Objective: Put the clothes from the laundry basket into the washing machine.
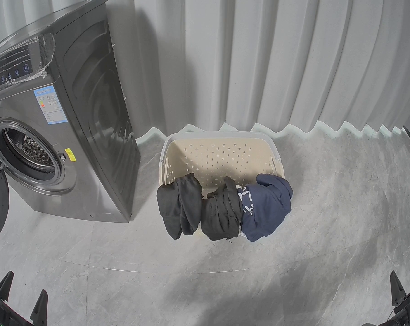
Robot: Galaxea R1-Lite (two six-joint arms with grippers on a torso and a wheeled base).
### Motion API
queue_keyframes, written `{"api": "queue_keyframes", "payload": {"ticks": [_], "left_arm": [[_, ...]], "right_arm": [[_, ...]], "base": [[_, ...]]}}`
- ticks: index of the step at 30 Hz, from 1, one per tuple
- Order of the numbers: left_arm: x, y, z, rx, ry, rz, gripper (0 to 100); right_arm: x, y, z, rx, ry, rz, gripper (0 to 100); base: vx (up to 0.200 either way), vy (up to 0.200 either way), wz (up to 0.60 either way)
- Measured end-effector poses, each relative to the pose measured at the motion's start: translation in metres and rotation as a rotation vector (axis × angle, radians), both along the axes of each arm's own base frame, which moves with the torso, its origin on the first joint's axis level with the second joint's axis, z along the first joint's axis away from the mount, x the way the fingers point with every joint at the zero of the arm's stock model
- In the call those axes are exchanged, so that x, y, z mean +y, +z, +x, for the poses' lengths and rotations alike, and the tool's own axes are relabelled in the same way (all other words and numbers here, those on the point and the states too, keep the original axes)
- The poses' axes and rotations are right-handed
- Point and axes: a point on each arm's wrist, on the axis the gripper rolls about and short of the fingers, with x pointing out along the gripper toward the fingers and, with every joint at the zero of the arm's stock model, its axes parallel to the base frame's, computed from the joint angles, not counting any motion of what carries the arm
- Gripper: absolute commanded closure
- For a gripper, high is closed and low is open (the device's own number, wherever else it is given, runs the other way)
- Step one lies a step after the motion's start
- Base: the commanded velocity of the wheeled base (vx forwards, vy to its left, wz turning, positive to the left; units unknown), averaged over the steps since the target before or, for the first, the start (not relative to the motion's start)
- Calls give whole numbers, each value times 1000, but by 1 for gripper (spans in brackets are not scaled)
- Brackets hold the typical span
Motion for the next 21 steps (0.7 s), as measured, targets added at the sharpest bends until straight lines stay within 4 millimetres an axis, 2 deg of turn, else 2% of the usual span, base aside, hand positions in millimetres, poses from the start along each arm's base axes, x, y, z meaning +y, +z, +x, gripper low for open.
{"api": "queue_keyframes", "payload": {"ticks": [3,21], "left_arm": [[0,0,0,0,0,0,0],[0,0,0,0,1,1,0]], "right_arm": [[0,0,0,0,0,0,0],[0,0,0,0,1,0,0]], "base": [[200,0,0],[0,0,0]]}}
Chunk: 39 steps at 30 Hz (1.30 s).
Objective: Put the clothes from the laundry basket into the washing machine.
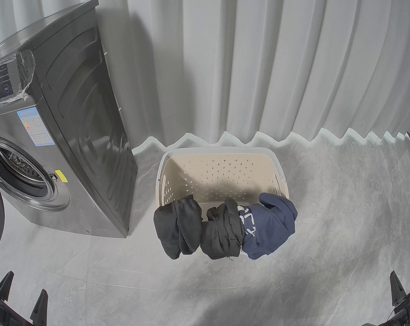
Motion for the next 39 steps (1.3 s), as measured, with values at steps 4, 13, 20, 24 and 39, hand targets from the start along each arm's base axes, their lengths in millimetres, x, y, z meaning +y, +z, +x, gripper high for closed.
{"api": "queue_keyframes", "payload": {"ticks": [4,13,20,24,39], "left_arm": [[0,0,0,0,-1,0,0],[0,0,0,0,0,-1,0],[0,0,0,0,0,-1,0],[0,0,0,0,0,-1,0],[0,0,0,0,0,-2,0]], "right_arm": [[0,0,0,0,0,1,0],[0,0,0,1,-2,7,0],[0,1,0,-11,-3,6,0],[0,15,-4,-72,-2,3,0],[1,40,26,229,107,68,0]], "base": [[0,-150,0],[0,0,0],[0,0,0],[150,0,0],[0,0,0]]}}
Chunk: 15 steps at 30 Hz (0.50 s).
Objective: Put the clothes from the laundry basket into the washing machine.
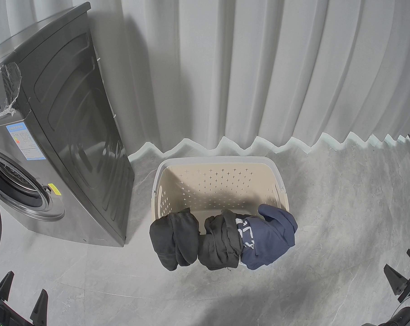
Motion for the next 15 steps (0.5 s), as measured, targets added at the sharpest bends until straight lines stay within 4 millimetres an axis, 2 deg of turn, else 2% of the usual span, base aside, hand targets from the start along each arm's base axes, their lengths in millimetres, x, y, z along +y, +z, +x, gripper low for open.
{"api": "queue_keyframes", "payload": {"ticks": [7,15], "left_arm": [[0,0,0,0,1,0,0],[0,0,0,0,0,0,0]], "right_arm": [[5,8,42,122,33,34,0],[10,2,79,251,45,40,0]], "base": [[0,0,0],[0,0,0]]}}
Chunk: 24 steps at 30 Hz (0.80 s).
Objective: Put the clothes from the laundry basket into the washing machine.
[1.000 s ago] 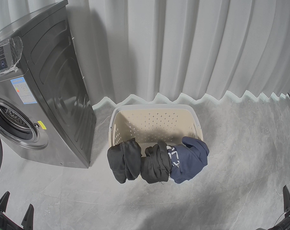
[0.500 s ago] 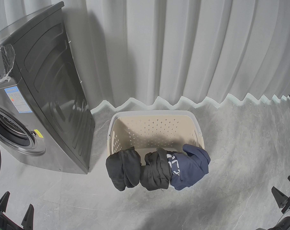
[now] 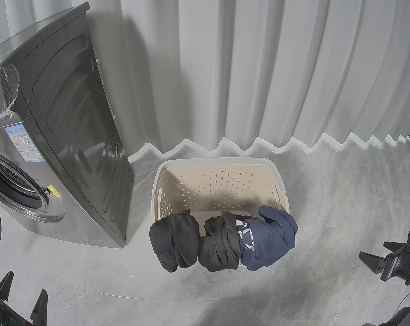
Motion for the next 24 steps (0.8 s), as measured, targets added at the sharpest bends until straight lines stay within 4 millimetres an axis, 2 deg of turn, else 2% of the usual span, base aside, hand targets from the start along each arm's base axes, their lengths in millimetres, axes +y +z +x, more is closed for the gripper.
{"api": "queue_keyframes", "payload": {"ticks": [24], "left_arm": [[0,0,0,0,0,0,0]], "right_arm": [[24,-25,79,167,103,-12,0]], "base": [[0,0,0]]}}
